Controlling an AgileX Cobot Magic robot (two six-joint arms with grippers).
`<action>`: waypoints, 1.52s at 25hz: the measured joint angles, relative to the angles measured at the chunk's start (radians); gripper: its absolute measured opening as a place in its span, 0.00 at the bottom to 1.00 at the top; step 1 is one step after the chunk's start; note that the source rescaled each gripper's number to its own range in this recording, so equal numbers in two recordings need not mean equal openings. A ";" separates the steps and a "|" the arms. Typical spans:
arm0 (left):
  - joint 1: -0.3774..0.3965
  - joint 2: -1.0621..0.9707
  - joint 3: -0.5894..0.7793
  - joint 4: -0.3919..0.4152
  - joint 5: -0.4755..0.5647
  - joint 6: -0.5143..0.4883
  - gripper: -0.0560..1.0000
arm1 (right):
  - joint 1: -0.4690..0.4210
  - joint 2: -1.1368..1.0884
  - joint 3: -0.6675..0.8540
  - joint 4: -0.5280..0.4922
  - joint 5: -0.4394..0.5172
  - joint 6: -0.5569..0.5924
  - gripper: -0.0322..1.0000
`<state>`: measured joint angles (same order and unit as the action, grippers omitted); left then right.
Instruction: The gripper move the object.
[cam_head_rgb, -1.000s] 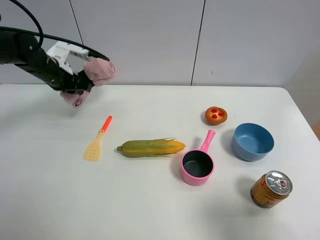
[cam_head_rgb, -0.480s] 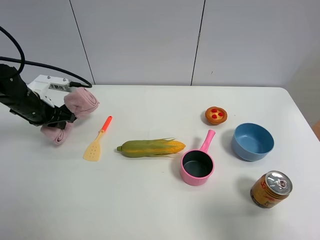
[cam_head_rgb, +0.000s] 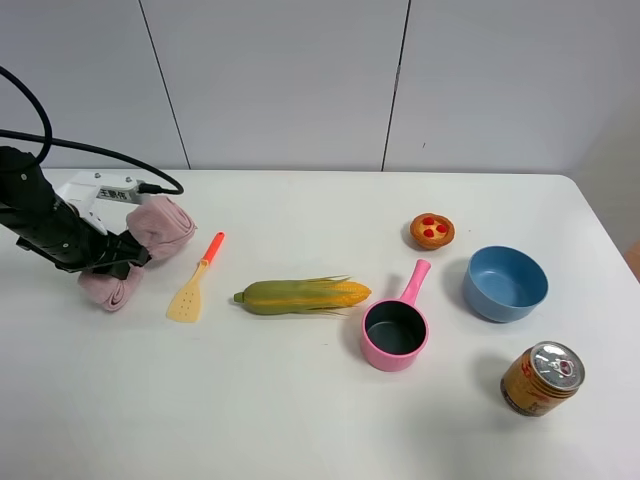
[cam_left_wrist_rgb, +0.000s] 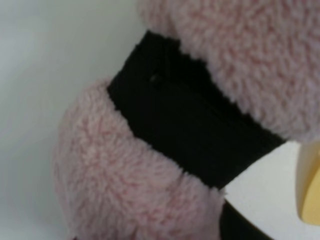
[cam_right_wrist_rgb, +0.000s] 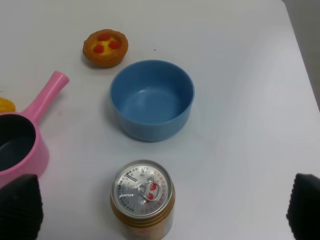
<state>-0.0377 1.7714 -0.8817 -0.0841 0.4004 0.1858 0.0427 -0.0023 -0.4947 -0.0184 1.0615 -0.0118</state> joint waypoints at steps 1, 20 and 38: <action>0.000 0.000 0.000 0.000 0.000 0.013 0.20 | 0.000 0.000 0.000 0.000 0.000 0.000 1.00; 0.000 -0.339 0.001 0.000 -0.037 -0.030 0.99 | 0.000 0.000 0.000 0.000 0.000 0.000 1.00; 0.000 -1.425 0.150 0.333 0.723 -0.214 1.00 | 0.000 0.000 0.000 0.000 0.000 0.000 1.00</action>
<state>-0.0377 0.3466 -0.7319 0.2489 1.1233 -0.0279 0.0427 -0.0023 -0.4947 -0.0184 1.0615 -0.0118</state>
